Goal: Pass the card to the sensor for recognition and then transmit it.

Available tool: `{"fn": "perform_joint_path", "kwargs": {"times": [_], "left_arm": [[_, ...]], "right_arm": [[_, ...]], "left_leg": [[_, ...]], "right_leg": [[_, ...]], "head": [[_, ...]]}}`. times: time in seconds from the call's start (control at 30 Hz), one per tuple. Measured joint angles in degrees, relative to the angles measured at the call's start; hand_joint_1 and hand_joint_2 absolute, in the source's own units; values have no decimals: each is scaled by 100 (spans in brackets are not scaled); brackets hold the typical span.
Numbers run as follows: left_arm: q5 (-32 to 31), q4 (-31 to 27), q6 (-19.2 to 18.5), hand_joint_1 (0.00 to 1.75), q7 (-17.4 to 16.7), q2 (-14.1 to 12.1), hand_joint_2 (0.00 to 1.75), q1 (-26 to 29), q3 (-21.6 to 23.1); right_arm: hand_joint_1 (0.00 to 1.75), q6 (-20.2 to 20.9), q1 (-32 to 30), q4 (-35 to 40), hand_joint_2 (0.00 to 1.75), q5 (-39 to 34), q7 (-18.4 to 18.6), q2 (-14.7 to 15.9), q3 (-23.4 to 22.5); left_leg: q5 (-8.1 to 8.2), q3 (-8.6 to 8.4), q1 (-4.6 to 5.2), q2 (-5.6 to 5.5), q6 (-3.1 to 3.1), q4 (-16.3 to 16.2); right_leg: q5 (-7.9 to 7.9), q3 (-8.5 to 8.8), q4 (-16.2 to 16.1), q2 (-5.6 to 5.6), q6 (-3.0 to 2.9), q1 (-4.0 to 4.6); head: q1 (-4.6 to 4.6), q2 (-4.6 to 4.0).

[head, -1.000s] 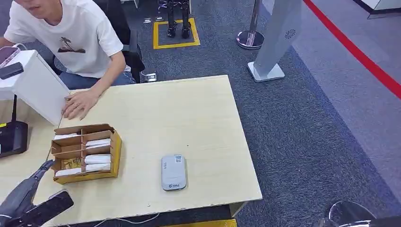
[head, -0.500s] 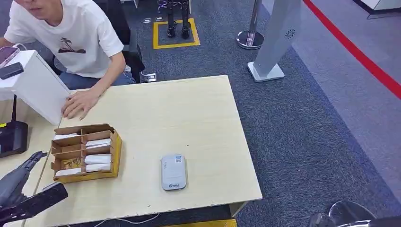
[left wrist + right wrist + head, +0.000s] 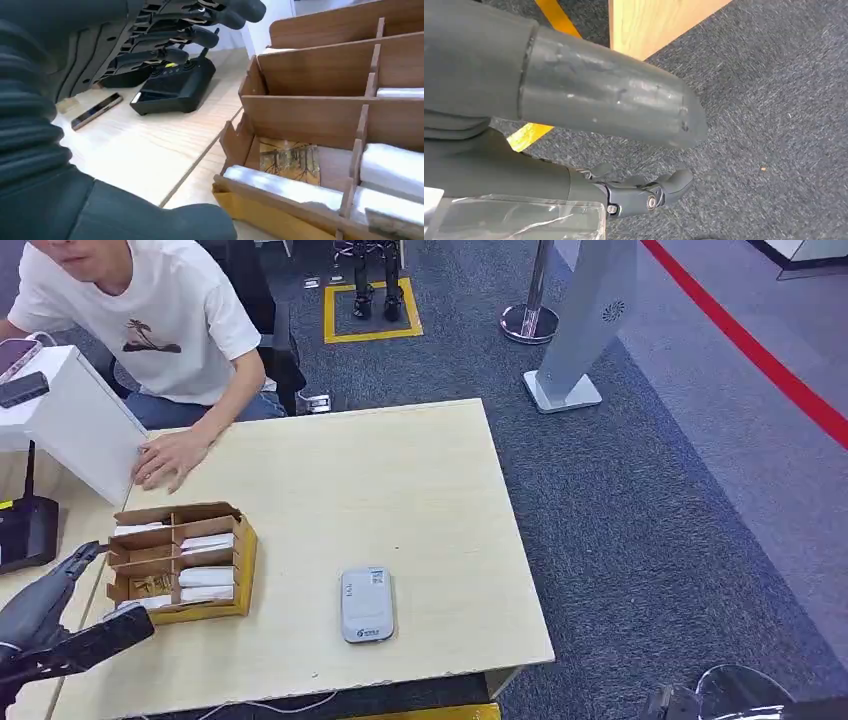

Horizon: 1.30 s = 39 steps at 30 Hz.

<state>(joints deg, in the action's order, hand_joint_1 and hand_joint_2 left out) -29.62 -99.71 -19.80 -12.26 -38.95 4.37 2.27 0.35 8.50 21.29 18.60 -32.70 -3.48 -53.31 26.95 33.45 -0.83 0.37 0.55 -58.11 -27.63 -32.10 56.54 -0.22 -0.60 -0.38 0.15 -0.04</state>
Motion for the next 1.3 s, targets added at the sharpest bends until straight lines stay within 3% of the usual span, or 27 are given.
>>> {"fn": "perform_joint_path", "kwargs": {"times": [0.9,1.3], "left_arm": [[428,105,-288,0,-127,-518,175,-99,448],[398,114,-271,0,-149,-472,175,-11,579]], "right_arm": [[0,-46,50,-30,0,-59,52,0,218],[0,-61,95,-59,0,-57,76,-4,258]], "left_leg": [[0,1,0,1,0,0],[0,1,0,-1,0,0]], "right_leg": [[0,0,0,1,0,0],[0,1,0,-1,0,0]], "head": [[-2,0],[0,0]]}}
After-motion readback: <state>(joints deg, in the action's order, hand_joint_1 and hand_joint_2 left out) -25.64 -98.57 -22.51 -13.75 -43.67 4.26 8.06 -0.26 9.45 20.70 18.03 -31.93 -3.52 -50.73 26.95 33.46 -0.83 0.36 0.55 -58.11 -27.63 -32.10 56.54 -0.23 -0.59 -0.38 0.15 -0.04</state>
